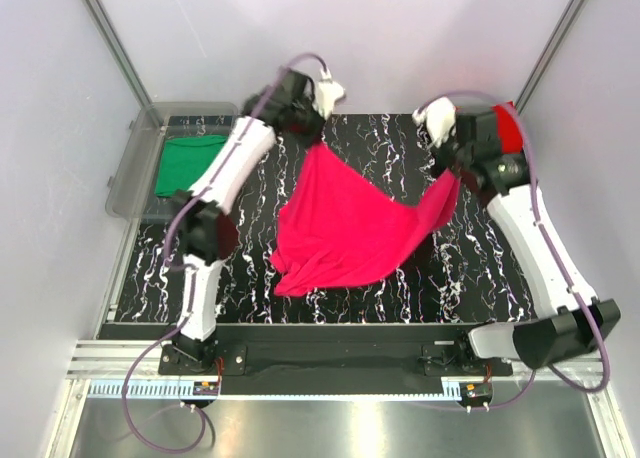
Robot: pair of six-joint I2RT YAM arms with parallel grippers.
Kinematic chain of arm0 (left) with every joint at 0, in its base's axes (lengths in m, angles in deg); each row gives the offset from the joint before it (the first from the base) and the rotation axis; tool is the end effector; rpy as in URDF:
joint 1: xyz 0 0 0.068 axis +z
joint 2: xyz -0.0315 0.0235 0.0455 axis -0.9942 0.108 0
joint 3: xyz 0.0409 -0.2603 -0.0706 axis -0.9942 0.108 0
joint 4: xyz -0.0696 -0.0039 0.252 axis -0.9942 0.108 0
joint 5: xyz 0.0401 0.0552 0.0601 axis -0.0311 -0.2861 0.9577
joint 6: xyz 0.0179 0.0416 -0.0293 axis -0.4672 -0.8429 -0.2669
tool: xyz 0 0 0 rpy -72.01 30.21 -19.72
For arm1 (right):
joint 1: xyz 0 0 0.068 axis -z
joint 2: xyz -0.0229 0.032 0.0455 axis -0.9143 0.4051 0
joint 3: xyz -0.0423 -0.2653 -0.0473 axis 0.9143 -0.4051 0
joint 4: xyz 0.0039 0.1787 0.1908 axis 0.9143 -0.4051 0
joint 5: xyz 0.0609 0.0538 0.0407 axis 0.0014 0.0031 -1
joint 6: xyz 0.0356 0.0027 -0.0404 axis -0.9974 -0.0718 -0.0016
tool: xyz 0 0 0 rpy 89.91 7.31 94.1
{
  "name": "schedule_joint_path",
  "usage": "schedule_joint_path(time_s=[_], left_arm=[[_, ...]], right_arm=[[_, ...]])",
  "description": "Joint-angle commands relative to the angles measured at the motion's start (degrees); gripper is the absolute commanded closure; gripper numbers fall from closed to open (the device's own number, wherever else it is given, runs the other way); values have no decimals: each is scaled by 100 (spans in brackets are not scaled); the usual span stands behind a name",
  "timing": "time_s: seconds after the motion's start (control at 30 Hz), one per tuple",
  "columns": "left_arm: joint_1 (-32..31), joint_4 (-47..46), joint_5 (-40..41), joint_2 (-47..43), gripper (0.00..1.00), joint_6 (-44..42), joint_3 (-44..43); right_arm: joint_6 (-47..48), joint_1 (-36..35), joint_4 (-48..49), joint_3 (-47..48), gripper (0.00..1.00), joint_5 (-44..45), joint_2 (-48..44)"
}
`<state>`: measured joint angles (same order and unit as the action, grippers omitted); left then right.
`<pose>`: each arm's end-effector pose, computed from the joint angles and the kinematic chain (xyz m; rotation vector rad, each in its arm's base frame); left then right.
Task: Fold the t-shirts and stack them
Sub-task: Flatten the tshirt out
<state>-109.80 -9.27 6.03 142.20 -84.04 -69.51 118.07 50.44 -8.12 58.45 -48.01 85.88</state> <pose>0.4353 -0.2232 0.3323 1.0332 2.1441 -0.3879 0.2690 0.0666 0.3996 -0.8253 2.0442 -0.4619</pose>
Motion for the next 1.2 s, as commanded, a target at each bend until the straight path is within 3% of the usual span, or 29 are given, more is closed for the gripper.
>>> schedule_joint_path(time_s=[0.0, 0.2, 0.37, 0.57, 0.7, 1.0, 1.17], left_arm=[[104, -248, 16, -1417, 100, 74, 108], [402, -256, 333, -2719, 100, 215, 398], [578, -301, 509, -3405, 100, 320, 829], [675, -423, 588, -3809, 100, 409, 426], [675, -546, 466, -4161, 100, 294, 425], [675, -555, -1, -4996, 100, 110, 847], [675, -547, -115, -5427, 100, 22, 1031]], right_arm=[[-758, 466, 492, 857, 100, -217, 416], [-1936, 976, 449, 2359, 100, -1335, 1452], [-3307, 1416, 185, 4328, 100, -1898, 2367], [-3398, 1461, 185, 5296, 100, -2496, 2246], [-2905, 1461, 158, 5350, 100, -2751, 1772], [-2387, 1461, 299, 4006, 100, -3295, -4], [-2105, 1461, 519, 3408, 100, -3147, -803]])
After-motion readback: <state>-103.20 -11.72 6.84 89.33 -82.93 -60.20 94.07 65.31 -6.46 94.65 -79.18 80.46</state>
